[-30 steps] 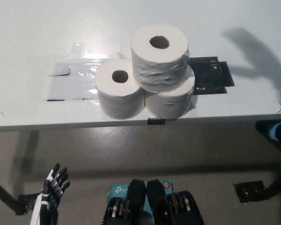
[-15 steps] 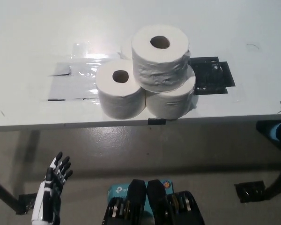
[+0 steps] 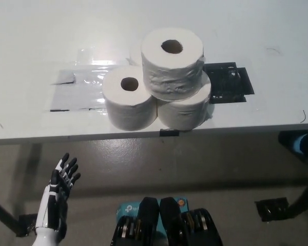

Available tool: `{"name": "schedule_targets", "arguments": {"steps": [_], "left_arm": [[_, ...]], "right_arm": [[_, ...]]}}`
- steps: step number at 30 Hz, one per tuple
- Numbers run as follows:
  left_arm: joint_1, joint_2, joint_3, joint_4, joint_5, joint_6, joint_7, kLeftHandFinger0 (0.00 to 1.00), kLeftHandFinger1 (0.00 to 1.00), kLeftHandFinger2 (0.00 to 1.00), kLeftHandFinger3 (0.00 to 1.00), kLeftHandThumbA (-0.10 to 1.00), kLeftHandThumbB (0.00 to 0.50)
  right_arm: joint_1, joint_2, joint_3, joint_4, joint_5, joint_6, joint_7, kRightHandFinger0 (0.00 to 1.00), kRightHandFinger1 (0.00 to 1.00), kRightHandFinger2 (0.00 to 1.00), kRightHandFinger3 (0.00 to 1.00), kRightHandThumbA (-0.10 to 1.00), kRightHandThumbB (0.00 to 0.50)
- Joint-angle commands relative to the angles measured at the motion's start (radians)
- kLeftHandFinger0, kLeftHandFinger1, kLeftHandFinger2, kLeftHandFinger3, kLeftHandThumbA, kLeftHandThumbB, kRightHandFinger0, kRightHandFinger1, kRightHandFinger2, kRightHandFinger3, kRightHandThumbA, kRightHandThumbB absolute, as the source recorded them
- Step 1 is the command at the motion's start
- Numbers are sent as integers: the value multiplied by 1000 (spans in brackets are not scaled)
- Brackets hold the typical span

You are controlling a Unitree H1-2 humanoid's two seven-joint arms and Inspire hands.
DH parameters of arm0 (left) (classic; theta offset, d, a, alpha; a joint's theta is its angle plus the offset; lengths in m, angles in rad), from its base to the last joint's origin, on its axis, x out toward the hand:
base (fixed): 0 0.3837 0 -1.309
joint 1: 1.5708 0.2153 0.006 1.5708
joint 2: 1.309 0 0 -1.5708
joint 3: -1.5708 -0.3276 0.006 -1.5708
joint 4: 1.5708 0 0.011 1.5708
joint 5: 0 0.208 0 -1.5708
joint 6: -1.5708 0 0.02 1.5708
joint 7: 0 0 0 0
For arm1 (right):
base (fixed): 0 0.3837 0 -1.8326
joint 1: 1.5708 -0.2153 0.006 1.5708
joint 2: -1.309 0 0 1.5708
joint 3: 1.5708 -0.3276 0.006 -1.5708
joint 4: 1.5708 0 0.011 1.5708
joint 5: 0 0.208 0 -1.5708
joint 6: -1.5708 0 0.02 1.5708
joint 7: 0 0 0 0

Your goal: A few rolls of toilet paper are kept infront of the robot and the robot uses its right hand to lift one of the rolls and and places it on top of the other rolls to stack it.

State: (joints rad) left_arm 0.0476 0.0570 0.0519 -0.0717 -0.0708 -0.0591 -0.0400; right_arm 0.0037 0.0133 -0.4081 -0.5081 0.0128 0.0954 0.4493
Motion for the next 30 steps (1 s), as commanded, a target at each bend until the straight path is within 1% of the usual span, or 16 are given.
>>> {"name": "schedule_targets", "arguments": {"steps": [1, 2, 3, 4, 6, 10, 12, 13, 15, 16, 18, 20, 23, 25, 27, 30], "left_arm": [[31, 19, -4, -45, -8, -14, -20, 1000, 1000, 1000, 1000, 1000, 65], [37, 19, -6, -46, -9, -16, -23, 1000, 1000, 1000, 1000, 1000, 54], [42, 18, -9, -46, -10, -18, -25, 1000, 1000, 1000, 1000, 1000, 53], [46, 17, -11, -48, -12, -16, -27, 1000, 1000, 1000, 1000, 1000, 54], [55, 13, -13, -54, -15, -11, -25, 1000, 1000, 1000, 1000, 1000, 52], [77, 14, -17, -64, -15, -11, -26, 1000, 1000, 1000, 1000, 1000, 47], [80, 16, -23, -62, -8, -22, -27, 1000, 1000, 1000, 1000, 1000, 14], [80, 17, -24, -61, -8, -23, -27, 1000, 1000, 1000, 1000, 1000, 11], [86, 16, -29, -67, -6, -16, -24, 1000, 1000, 1000, 1000, 1000, 1], [91, 17, -32, -68, -4, -15, -24, 1000, 1000, 1000, 1000, 1000, 0], [122, 14, -43, -79, 3, -15, -25, 1000, 1000, 1000, 1000, 1000, 11], [154, 16, -50, -89, 4, -24, -26, 1000, 1000, 1000, 1000, 1000, 35], [177, 16, -58, -97, 7, -32, -20, 1000, 1000, 1000, 1000, 1000, 29], [178, 15, -64, -108, 9, -18, -18, 1000, 1000, 1000, 1000, 1000, 3], [183, 9, -67, -122, 0, 2, -17, 1000, 1000, 1000, 1000, 1000, 0], [190, 7, -70, -129, 0, 8, -14, 1000, 1000, 1000, 1000, 1000, 0]], "right_arm": [[59, 79, 104, 218, 82, -270, -37, 1000, 1000, 1000, 1000, 1000, 112], [59, 82, 121, 282, 59, -301, -38, 1000, 1000, 1000, 1000, 1000, 84], [62, 86, 132, 316, 42, -312, -43, 1000, 1000, 1000, 1000, 1000, 74], [64, 90, 150, 350, 19, -311, -50, 1000, 1000, 1000, 1000, 1000, 89], [83, 94, 197, 380, 20, -292, -31, 1000, 1000, 1000, 1000, 1000, 84], [96, 83, 258, 439, 15, -339, -37, 1000, 1000, 1000, 1000, 1000, 88], [101, 81, 286, 458, 3, -333, -53, 1000, 1000, 1000, 1000, 1000, 73], [100, 77, 293, 468, 2, -339, -59, 1000, 1000, 1000, 1000, 1000, 87], [100, 72, 315, 504, 5, -362, -73, 1000, 1000, 1000, 1000, 1000, 67], [106, 71, 324, 513, 4, -366, -80, 1000, 1000, 1000, 1000, 1000, 67], [133, 67, 343, 522, 1, -374, -87, 1000, 1000, 1000, 1000, 1000, 91], [157, 65, 364, 541, -9, -406, -97, 1000, 1000, 1000, 1000, 1000, 82], [168, 64, 385, 568, -7, -429, -111, 1000, 1000, 1000, 1000, 1000, 95], [159, 60, 395, 582, 5, -435, -118, 1000, 1000, 1000, 1000, 1000, 105], [157, 58, 402, 578, 16, -426, -123, 1000, 1000, 1000, 1000, 1000, 89], [155, 55, 407, 587, 15, -431, -137, 1000, 1000, 1000, 1000, 1000, 101]]}}
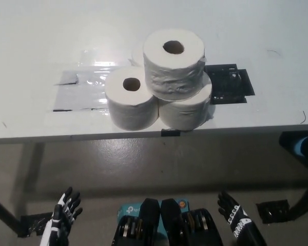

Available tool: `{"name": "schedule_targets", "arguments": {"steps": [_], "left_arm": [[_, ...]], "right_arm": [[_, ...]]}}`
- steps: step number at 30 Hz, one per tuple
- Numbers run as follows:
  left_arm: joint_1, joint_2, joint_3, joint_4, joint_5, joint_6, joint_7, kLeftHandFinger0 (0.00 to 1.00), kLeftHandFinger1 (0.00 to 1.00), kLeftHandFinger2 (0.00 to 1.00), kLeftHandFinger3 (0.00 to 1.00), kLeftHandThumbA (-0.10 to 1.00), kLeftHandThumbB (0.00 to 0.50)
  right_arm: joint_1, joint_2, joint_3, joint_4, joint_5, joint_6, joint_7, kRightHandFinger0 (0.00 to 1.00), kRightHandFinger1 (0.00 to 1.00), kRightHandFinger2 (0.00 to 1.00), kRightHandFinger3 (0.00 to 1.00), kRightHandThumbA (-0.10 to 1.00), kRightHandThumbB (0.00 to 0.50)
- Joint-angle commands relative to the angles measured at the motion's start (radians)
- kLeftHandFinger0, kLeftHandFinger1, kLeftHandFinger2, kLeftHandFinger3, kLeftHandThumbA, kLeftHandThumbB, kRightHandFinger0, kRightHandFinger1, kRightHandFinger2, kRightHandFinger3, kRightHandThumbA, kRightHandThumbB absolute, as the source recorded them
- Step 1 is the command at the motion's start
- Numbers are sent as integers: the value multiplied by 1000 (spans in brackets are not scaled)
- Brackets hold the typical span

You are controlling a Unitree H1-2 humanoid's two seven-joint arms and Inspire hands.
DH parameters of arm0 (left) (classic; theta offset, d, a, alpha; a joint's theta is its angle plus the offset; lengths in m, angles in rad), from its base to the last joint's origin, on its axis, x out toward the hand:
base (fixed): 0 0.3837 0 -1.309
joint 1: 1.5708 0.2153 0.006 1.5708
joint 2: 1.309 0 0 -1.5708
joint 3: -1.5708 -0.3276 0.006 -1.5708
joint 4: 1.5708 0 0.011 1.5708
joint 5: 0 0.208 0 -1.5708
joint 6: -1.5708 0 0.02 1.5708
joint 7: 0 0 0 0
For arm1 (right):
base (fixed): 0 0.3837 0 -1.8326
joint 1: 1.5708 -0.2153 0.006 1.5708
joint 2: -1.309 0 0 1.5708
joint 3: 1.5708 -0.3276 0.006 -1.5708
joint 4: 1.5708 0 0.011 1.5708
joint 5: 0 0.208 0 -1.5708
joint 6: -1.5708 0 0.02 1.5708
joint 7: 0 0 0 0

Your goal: A few rolls of toilet paper are kept infront of the robot and the robot uses its right hand to lift one of the rolls and and places it on top of the other rolls to stack it.

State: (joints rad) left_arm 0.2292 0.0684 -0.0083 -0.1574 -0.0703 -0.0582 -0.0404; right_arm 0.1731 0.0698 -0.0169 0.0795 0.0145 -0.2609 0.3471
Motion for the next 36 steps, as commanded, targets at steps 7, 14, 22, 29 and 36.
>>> {"name": "schedule_targets", "arguments": {"steps": [7, 14, 22, 29, 36], "left_arm": [[7, -3, -12, -53, -1, 22, -13, 1000, 1000, 1000, 1000, 1000, 0], [26, -22, -13, -24, -21, -11, -12, 1000, 1000, 1000, 1000, 1000, 0], [53, -34, -3, -35, -28, -5, -10, 1000, 1000, 1000, 1000, 1000, 0], [38, -30, -6, -38, -24, 19, -11, 1000, 1000, 1000, 1000, 1000, 0], [37, -29, -7, -46, -17, 28, -9, 1000, 1000, 1000, 1000, 1000, 0]], "right_arm": [[-28, -10, 12, 50, 26, -95, -64, 1000, 1000, 1000, 1000, 1000, 68], [-44, -41, 8, 86, 31, -115, -69, 1000, 1000, 1000, 1000, 1000, 80], [-57, -50, 11, 94, 39, -110, -86, 1000, 1000, 1000, 1000, 1000, 88], [-62, -55, 22, 104, 3, -133, -100, 1000, 1000, 1000, 1000, 963, 112], [-67, -58, 35, 118, -12, -138, -115, 1000, 1000, 1000, 1000, 924, 112]]}}
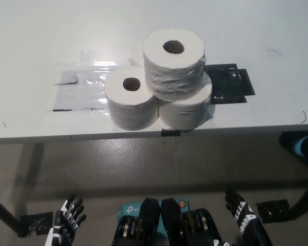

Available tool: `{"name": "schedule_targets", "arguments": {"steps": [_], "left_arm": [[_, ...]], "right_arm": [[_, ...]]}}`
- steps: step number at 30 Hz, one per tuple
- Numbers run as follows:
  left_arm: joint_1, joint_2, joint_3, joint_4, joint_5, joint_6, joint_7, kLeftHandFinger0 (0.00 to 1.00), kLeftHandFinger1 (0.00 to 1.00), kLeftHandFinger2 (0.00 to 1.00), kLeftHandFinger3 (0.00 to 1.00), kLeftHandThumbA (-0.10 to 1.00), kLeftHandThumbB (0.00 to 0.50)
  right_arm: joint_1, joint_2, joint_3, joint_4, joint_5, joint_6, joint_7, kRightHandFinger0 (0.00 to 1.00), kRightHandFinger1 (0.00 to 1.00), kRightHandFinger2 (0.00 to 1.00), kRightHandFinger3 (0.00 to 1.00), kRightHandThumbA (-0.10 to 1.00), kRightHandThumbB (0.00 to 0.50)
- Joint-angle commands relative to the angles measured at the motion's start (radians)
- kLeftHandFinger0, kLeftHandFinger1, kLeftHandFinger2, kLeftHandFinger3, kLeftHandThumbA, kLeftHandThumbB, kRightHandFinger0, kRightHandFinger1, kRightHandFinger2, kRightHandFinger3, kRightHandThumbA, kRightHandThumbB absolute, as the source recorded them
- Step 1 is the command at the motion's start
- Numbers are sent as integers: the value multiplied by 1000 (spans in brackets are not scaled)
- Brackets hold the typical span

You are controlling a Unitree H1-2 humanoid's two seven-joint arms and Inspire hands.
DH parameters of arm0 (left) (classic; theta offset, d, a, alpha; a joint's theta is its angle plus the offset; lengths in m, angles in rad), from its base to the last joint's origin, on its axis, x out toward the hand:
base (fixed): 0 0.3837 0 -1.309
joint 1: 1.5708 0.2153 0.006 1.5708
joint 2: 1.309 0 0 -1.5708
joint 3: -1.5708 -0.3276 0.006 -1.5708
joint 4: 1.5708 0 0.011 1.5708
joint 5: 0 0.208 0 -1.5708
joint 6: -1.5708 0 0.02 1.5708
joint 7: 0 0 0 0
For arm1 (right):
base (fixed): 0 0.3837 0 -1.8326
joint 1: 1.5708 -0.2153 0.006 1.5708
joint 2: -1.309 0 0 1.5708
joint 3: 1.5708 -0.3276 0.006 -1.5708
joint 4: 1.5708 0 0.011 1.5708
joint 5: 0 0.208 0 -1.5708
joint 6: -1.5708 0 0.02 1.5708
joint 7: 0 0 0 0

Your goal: A few rolls of toilet paper are kept infront of the robot and the robot uses its right hand to lift one of the rolls and and places it on top of the other rolls to stack it.

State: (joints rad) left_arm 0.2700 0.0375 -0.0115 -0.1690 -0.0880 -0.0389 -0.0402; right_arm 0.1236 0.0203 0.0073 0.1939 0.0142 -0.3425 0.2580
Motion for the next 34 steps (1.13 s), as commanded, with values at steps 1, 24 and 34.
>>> {"name": "schedule_targets", "arguments": {"steps": [1, 24, 34], "left_arm": [[-7, 4, -4, -35, 2, 12, -10, 1000, 1000, 1000, 1000, 1000, 0], [-26, 13, -8, -21, -5, 7, -22, 1000, 1000, 1000, 1000, 1000, 18], [-26, 29, -17, -15, 1, -1, -35, 1000, 1000, 1000, 1000, 1000, 69]], "right_arm": [[-18, -7, 12, 5, -10, -57, -28, 1000, 1000, 1000, 1000, 921, 113], [-36, -34, 49, 29, -60, -94, -71, 1000, 1000, 1000, 1000, 856, 127], [-34, -43, 64, 33, -94, -102, -92, 1000, 1000, 1000, 1000, 839, 116]]}}
